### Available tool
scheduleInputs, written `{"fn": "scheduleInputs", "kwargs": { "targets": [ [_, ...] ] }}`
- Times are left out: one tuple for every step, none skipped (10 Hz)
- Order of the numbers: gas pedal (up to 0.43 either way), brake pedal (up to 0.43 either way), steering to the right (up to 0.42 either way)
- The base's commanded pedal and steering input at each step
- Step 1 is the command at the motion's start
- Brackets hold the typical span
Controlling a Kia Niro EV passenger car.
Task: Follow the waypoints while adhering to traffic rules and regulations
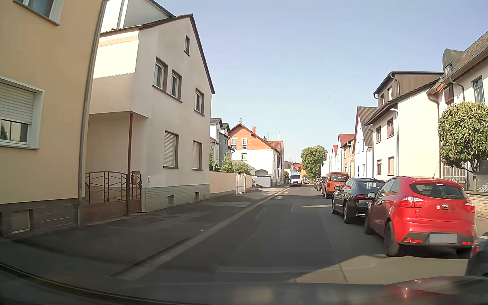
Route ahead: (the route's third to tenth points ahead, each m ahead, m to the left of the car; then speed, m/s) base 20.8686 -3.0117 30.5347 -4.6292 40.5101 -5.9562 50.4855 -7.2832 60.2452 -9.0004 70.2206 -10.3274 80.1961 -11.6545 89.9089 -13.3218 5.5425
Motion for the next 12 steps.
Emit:
{"fn": "scheduleInputs", "kwargs": {
  "targets": [
    [0.11,0.03,0.047],
    [0.11,0.03,0.047],
    [0.11,0.03,0.047],
    [0.11,0.03,0.046],
    [0.11,0.03,0.04],
    [0.11,0.03,0.035],
    [0.11,0.03,0.035],
    [0.11,0.03,0.035],
    [0.11,0.03,0.035],
    [0.11,0.03,0.033],
    [0.11,0.03,0.033],
    [0.11,0.03,0.033]
  ]
}}
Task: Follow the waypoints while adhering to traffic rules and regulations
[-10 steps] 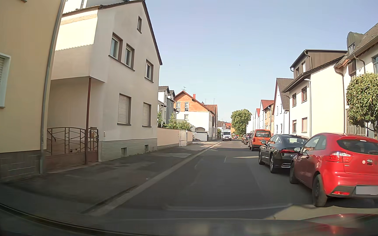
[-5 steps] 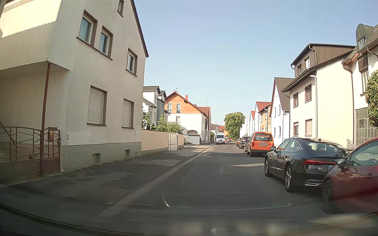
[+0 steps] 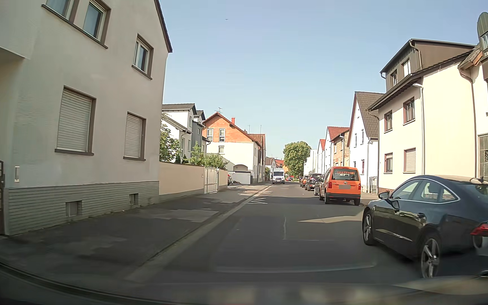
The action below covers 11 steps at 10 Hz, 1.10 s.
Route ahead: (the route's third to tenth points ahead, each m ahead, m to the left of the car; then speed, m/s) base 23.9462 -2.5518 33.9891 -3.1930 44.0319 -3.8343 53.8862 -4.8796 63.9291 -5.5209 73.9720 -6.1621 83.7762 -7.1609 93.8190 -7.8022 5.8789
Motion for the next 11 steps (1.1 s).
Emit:
{"fn": "scheduleInputs", "kwargs": {
  "targets": [
    [0.11,0.03,0.032],
    [0.11,0.03,0.03],
    [0.11,0.03,0.03],
    [0.11,0.03,0.03],
    [0.11,0.03,0.028],
    [0.11,0.03,0.026],
    [0.098,0.03,0.026],
    [0.098,0.03,0.026],
    [0.098,0.03,0.023],
    [0.098,0.03,0.018],
    [0.098,0.03,0.015]
  ]
}}
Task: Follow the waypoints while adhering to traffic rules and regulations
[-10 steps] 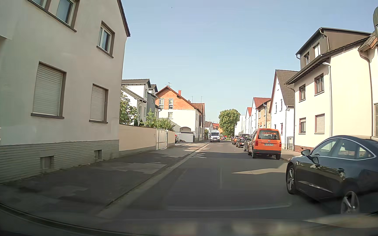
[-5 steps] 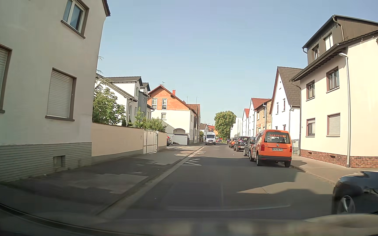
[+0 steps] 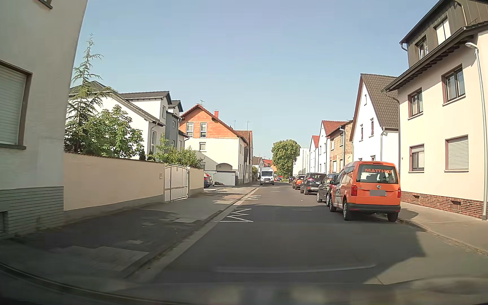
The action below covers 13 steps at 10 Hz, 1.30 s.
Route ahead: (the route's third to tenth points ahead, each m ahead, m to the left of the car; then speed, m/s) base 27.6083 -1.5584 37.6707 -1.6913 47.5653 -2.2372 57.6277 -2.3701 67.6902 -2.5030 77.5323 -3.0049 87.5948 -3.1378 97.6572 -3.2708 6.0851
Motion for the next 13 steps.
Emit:
{"fn": "scheduleInputs", "kwargs": {
  "targets": [
    [0.098,0.03,0.017],
    [0.087,0.03,0.016],
    [0.087,0.03,0.013],
    [0.087,0.03,0.007],
    [0.087,0.03,0.007],
    [0.087,0.03,0.008],
    [0.079,0.03,0.007],
    [0.079,0.03,0.005],
    [0.067,0.03,0.005],
    [0.067,0.03,0.005],
    [0.067,0.03,0.006],
    [0.067,0.03,0.004],
    [0.067,0.03,0.004]
  ]
}}
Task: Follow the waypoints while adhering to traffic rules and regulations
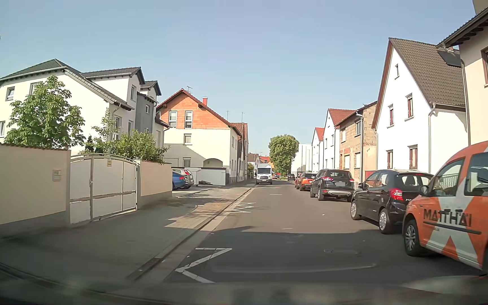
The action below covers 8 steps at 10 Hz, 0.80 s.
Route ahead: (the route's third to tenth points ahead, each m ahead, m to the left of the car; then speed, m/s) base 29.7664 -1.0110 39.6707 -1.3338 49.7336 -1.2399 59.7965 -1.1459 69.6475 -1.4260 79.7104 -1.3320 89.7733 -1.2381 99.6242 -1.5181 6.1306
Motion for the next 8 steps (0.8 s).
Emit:
{"fn": "scheduleInputs", "kwargs": {
  "targets": [
    [0.067,0.03,0.006],
    [0.067,0.03,0.009],
    [0.067,0.03,0.009],
    [0.067,0.03,0.01],
    [0.067,0.03,0.019],
    [0.067,0.03,0.027],
    [0.059,0.03,0.03],
    [0.067,0.03,0.025]
  ]
}}
